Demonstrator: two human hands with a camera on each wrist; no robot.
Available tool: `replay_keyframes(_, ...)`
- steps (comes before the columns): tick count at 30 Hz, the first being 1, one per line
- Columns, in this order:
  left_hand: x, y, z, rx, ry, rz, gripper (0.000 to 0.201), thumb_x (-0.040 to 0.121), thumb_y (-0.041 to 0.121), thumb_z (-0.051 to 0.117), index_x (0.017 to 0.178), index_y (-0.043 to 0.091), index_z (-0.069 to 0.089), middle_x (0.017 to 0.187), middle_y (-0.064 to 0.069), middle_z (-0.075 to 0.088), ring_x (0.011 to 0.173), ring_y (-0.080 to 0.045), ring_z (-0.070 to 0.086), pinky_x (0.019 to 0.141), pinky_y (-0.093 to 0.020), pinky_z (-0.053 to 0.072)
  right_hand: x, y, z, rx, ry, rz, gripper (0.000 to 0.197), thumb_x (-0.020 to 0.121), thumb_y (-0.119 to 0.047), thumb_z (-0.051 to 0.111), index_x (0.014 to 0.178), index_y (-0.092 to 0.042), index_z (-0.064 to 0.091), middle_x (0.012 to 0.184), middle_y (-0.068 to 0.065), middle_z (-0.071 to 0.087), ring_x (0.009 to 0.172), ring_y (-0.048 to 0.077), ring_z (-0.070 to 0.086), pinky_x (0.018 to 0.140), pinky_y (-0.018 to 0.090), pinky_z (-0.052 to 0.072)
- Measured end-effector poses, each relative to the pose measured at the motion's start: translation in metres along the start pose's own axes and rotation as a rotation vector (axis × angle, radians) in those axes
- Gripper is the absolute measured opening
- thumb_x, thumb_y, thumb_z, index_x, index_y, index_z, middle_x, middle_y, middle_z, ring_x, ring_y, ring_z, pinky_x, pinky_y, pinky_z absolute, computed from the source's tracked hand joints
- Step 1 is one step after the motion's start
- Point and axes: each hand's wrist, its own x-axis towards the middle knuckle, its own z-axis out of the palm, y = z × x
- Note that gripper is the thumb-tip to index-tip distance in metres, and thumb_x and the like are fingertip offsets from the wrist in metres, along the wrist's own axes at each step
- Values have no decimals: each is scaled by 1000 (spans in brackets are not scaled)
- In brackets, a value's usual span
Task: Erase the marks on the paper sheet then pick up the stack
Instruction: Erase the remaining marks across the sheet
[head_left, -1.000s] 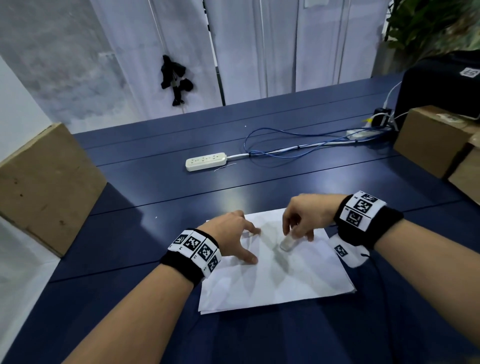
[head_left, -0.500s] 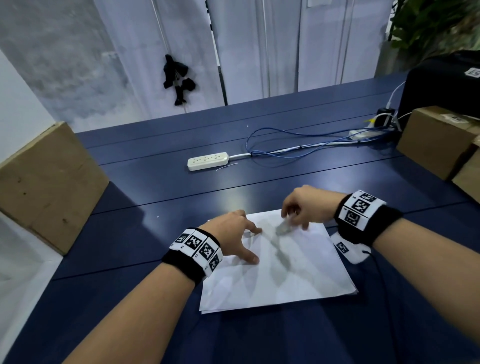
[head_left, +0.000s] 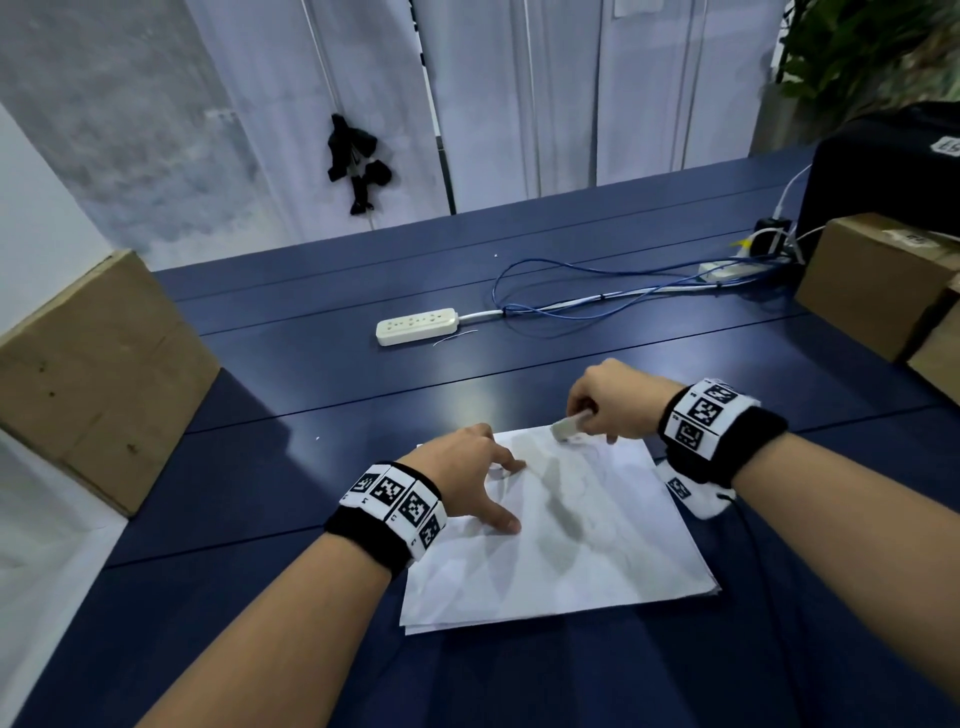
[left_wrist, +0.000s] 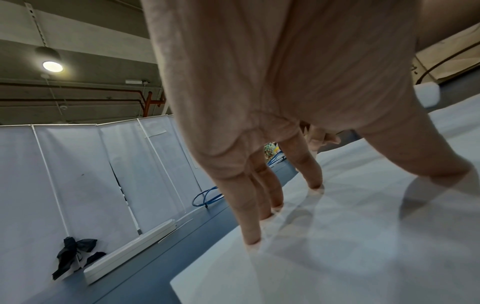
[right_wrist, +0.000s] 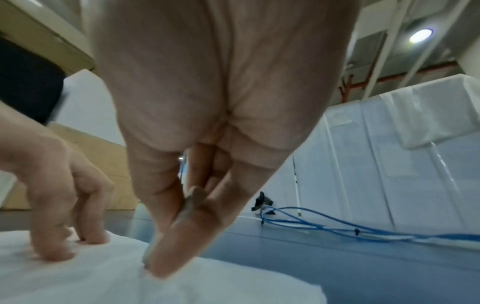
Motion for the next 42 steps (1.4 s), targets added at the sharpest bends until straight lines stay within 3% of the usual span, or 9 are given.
replay_keyframes(6, 1, 0, -1, 6, -9, -12, 84, 55, 72, 81, 131, 43, 59, 115, 10, 46, 105, -17, 55, 92, -47, 51, -29, -21, 5, 87, -331, -195, 21, 82, -37, 70, 92, -19, 75, 71, -3, 74, 58, 8, 72, 68, 13, 53)
replay_keyframes(12, 0, 0, 0, 6, -11, -12, 84, 54, 74, 79, 131, 46, 58, 114, 11, 45, 105, -17, 55, 92, -48, 51, 2, -7, 4, 27, -31, -9, 23, 82, -30, 60, 91, -15, 75, 74, 4, 75, 53, 9, 71, 66, 32, 62)
replay_keyframes(17, 0, 0, -2, 2, -11, -18, 82, 57, 71, 82, 130, 43, 59, 116, 10, 46, 107, -17, 56, 92, -47, 51, -28, -16, 2, 81, -304, -137, 24, 82, -45, 70, 90, -23, 76, 72, -3, 74, 57, 5, 71, 64, 14, 50)
replay_keyframes(20, 0, 1, -3, 7, -18, -15, 82, 56, 71, 82, 130, 45, 59, 115, 11, 45, 106, -17, 55, 91, -45, 53, -18, -11, 2, 50, -232, -83, 43, 70, -62, 67, 86, -23, 75, 71, -1, 75, 56, 6, 70, 73, 23, 58)
replay_keyframes(24, -1, 3, -4, 10, -13, -19, 84, 56, 71, 83, 132, 43, 58, 117, 10, 46, 106, -17, 56, 91, -44, 53, 7, 5, 2, -3, 23, 31, 20, 82, -17, 55, 87, -16, 74, 68, 1, 74, 51, 7, 70, 71, 35, 62)
replay_keyframes(28, 0, 2, -4, 8, -8, -18, 83, 56, 71, 83, 130, 43, 59, 117, 9, 46, 106, -18, 56, 90, -45, 53, -20, -3, -1, 81, -173, -60, 12, 85, -29, 67, 89, -22, 76, 63, -6, 71, 55, 5, 71, 72, 21, 56)
replay_keyframes(31, -1, 3, -5, 18, -11, -11, 83, 57, 70, 83, 131, 41, 59, 117, 8, 46, 106, -18, 57, 90, -44, 53, -32, -8, -1, 92, -330, -82, 33, 76, -58, 75, 85, -26, 76, 67, -2, 73, 59, 8, 71, 68, 12, 51)
replay_keyframes(37, -5, 7, -8, 24, -14, -9, 83, 60, 67, 84, 134, 40, 58, 121, 7, 47, 107, -17, 56, 92, -43, 52, 2, 9, 1, 32, -20, 41, 21, 84, -32, 58, 89, -19, 74, 72, 1, 74, 51, 5, 70, 76, 33, 61)
replay_keyframes(42, -4, 7, -9, 21, -13, -8, 80, 61, 66, 84, 133, 40, 59, 120, 7, 47, 108, -18, 56, 92, -42, 52, -27, -4, -3, 62, -373, -109, 24, 78, -40, 66, 93, -24, 76, 74, 1, 76, 60, 7, 72, 68, 15, 51)
